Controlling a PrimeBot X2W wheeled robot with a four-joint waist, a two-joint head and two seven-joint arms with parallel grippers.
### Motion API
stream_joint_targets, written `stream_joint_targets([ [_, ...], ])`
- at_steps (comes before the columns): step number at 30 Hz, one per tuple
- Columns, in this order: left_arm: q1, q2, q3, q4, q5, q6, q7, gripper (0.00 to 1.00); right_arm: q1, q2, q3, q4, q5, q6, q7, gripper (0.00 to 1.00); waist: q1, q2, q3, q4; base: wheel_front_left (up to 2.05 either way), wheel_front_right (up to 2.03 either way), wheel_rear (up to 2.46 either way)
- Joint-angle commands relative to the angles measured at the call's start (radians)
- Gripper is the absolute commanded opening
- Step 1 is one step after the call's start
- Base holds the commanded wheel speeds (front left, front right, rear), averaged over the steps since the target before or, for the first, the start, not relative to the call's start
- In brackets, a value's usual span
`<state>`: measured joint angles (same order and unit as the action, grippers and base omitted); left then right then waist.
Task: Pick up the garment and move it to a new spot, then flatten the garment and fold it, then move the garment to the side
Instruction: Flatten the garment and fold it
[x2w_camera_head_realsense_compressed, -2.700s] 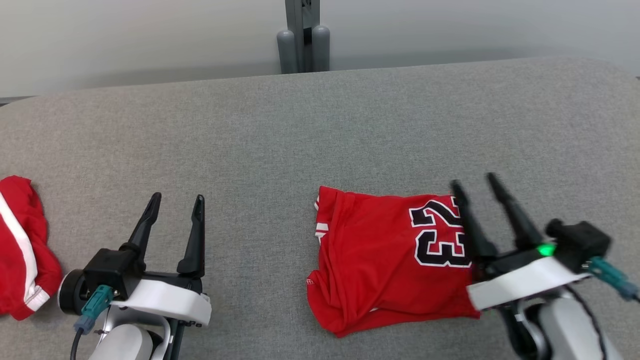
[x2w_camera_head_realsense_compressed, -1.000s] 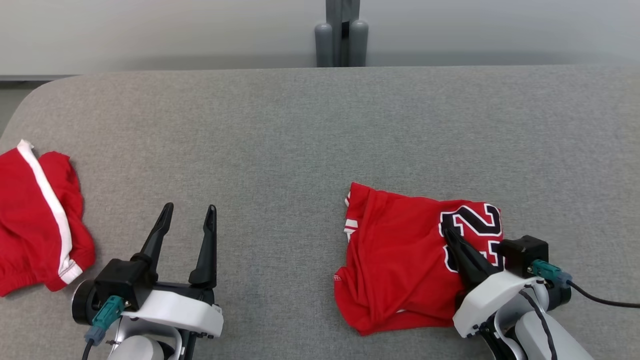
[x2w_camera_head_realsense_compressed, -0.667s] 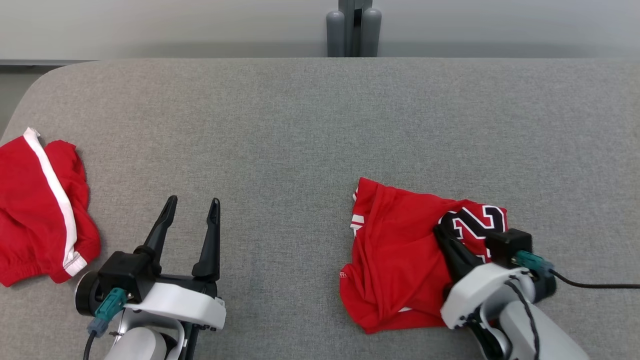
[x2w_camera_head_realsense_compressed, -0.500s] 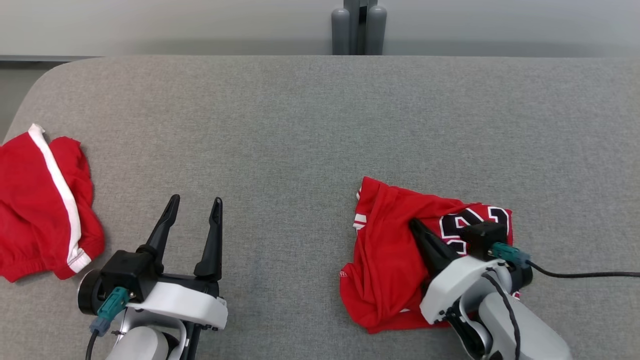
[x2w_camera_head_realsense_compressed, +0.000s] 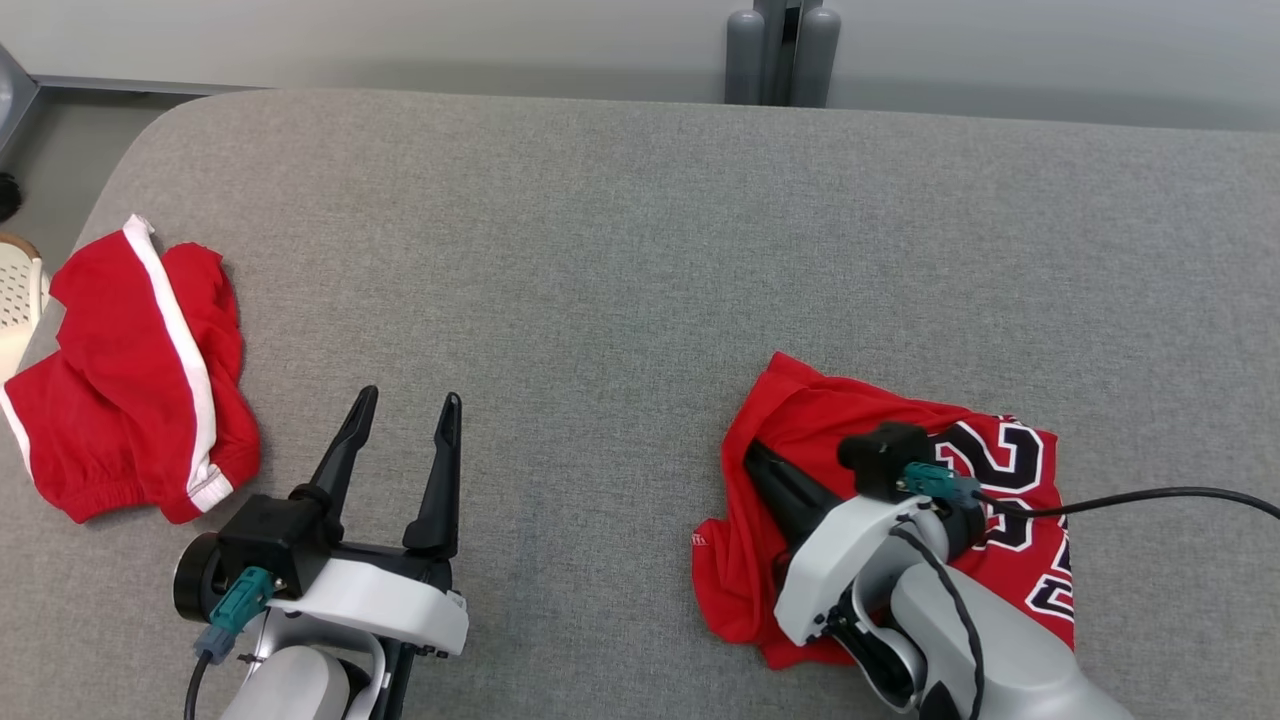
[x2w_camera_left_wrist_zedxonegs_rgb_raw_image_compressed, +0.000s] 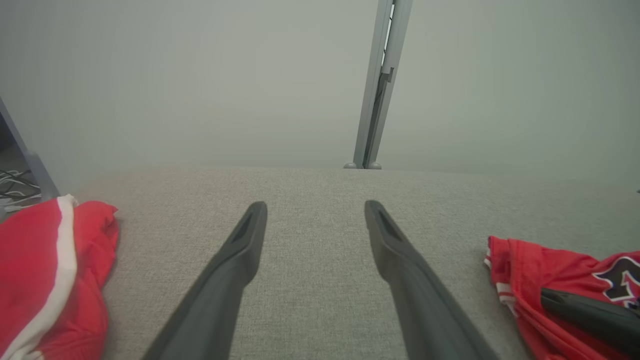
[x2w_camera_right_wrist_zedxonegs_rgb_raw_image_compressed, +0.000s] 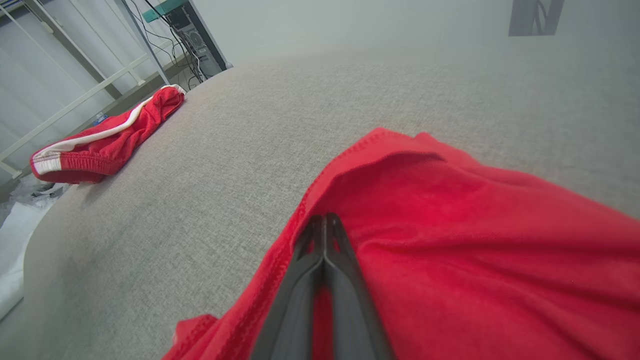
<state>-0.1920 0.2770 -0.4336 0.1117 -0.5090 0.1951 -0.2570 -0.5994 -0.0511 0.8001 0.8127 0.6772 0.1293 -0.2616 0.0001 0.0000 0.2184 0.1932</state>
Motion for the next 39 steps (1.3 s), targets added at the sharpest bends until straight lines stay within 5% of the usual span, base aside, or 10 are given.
stream_joint_targets([
  [1, -0.012, 0.003, 0.006, 0.005, 0.002, 0.0, -0.005, 1.0, -0.008, 0.0, 0.027, -0.01, 0.018, 0.002, -0.004, 0.0, -0.0001, 0.0, -0.001, 0.0, 0.0, 0.0, 0.0],
  [7, -0.003, -0.002, 0.012, 0.01, -0.001, -0.003, -0.007, 1.0, -0.024, -0.001, 0.13, -0.036, 0.045, 0.002, -0.004, 0.0, -0.0001, 0.0, -0.005, -0.013, 0.0, 0.0, 0.0],
  [12, 0.008, -0.001, 0.018, 0.011, 0.001, -0.004, -0.007, 1.0, -0.01, -0.004, 0.107, -0.046, 0.029, 0.002, -0.004, 0.0, -0.0001, 0.0, -0.014, -0.033, 0.0, 0.0, 0.0],
  [24, 0.04, 0.017, 0.035, 0.005, -0.002, 0.008, -0.007, 1.0, 0.151, -0.09, -0.205, -0.159, -0.089, 0.002, -0.004, 0.0, -0.0001, 0.0, -0.062, -0.122, 0.0, 0.0, 0.0],
  [38, 0.076, 0.057, 0.051, -0.048, 0.007, 0.045, 0.009, 1.0, 0.386, -0.156, -0.686, -0.532, -0.299, 0.002, 0.073, 0.0, -0.0001, 0.0, -0.119, -0.2, 0.0, 0.0, 0.0],
  [39, 0.082, 0.06, 0.052, -0.053, 0.007, 0.046, 0.011, 1.0, 0.405, -0.152, -0.71, -0.568, -0.309, 0.002, 0.09, 0.3, -0.0001, 0.0, -0.123, -0.202, 0.0, 0.0, 0.0],
])
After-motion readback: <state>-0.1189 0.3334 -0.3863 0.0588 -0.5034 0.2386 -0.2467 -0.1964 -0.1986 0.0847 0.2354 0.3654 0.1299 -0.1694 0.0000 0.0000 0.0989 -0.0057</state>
